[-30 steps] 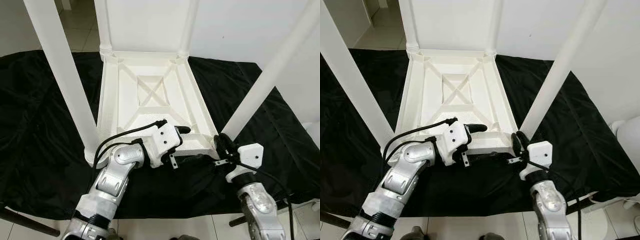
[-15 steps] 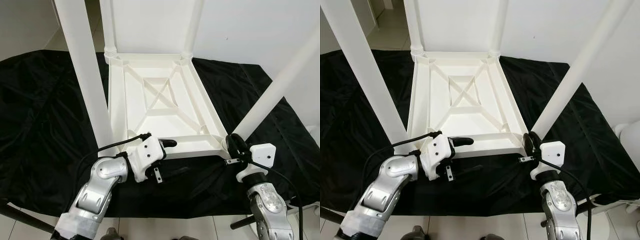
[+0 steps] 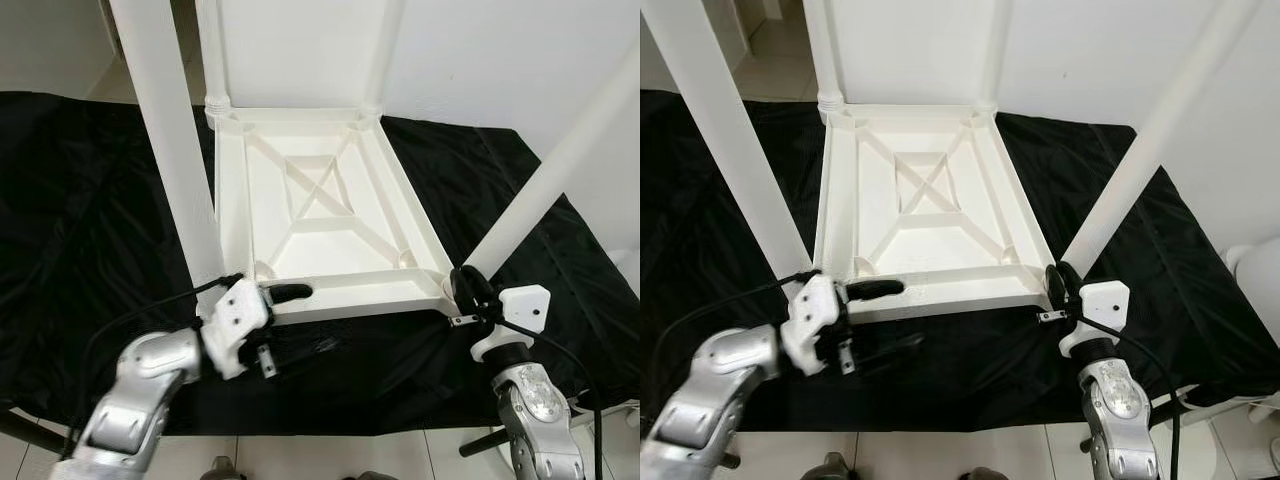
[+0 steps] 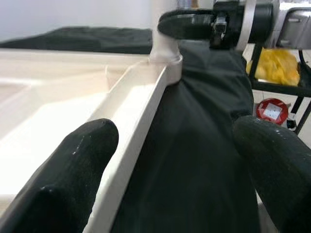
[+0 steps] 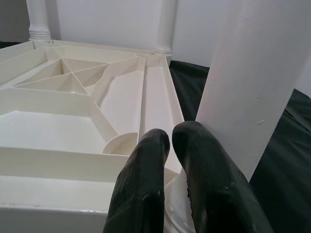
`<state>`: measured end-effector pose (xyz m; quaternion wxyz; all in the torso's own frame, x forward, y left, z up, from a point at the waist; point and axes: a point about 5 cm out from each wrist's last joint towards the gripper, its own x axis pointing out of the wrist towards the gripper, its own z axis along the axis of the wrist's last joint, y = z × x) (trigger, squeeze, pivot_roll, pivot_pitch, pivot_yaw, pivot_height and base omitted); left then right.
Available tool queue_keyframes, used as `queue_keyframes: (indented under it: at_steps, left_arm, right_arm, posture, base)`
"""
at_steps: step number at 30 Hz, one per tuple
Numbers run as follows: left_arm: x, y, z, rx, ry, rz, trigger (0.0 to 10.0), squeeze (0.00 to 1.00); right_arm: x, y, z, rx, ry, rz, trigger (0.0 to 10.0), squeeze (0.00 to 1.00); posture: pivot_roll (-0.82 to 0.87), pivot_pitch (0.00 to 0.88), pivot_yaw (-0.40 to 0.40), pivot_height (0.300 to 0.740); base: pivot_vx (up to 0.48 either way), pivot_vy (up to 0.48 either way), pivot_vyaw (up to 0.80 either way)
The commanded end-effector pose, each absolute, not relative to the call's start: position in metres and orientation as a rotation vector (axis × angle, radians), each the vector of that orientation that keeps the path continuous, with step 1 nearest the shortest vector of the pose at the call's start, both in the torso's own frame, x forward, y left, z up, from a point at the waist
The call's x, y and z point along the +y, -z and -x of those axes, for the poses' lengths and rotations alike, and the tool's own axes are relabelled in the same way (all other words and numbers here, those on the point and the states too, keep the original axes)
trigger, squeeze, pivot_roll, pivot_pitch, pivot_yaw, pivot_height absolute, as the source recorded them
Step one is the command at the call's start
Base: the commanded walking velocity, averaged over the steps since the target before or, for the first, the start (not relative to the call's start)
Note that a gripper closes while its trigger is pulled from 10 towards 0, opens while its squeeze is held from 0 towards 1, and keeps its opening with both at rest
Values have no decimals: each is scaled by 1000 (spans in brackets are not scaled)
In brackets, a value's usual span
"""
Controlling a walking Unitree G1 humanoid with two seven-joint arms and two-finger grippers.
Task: Building children table
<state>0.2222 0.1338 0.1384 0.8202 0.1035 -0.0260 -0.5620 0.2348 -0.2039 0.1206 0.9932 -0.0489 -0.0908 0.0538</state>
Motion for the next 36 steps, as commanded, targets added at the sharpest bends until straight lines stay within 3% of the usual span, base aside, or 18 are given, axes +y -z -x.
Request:
queue_keyframes:
  at_steps: [1,9,22,28,36]
  left_arm:
    - [139,-143,-215,-58,1286,-231,10000,0]
    - [165,-133,-200,45,1343,-294,10000,0]
    - [213,-132,-197,119,1293,-363,10000,0]
    - [245,-132,-212,181,1171,-415,10000,0]
    - [267,-138,-239,176,1001,-504,10000,0]
  right_arm:
    - [-214,-116,-236,-155,-75,108,10000,0]
    - [-214,-114,-239,-152,-75,107,10000,0]
    - [-212,-108,-245,-139,-97,111,10000,0]
    - [-209,-107,-250,-137,-122,120,10000,0]
    - [-208,-107,-251,-140,-129,124,10000,0]
  posture:
    - [62,15,-60,740]
    - [77,14,-67,740]
    - [105,2,-83,740]
    - [110,0,-92,740]
    - [110,0,-94,740]
  base:
    - [0,0,0]
    - [0,0,0]
    - [0,0,0]
    - [0,0,0]
    - [0,0,0]
